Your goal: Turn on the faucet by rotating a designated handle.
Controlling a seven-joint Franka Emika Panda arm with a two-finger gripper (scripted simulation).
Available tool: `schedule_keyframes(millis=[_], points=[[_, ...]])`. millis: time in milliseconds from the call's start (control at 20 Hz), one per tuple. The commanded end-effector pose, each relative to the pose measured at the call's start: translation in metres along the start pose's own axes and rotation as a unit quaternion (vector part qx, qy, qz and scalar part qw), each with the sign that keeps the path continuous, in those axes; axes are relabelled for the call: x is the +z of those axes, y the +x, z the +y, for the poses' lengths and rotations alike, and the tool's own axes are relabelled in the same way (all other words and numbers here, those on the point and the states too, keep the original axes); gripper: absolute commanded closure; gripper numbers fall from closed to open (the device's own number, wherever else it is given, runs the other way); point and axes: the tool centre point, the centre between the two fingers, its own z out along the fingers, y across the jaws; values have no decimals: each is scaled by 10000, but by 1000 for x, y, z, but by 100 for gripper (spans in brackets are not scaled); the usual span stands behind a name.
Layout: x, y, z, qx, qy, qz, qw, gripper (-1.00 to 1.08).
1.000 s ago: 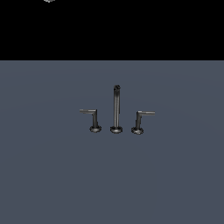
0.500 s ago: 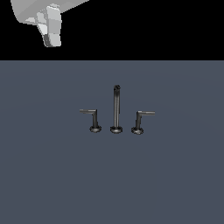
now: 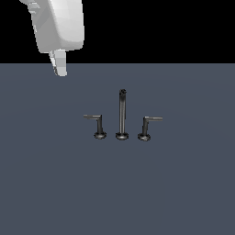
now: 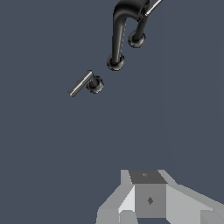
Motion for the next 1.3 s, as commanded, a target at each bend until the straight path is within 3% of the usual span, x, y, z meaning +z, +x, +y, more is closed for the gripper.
schedule_keyframes(millis=[0, 700, 1250], points=[[11, 4, -11, 245, 13, -4, 9997, 108], [71, 37, -62, 1507, 39, -4, 9886, 108], [124, 78, -99, 2616, 42, 23, 9652, 108]])
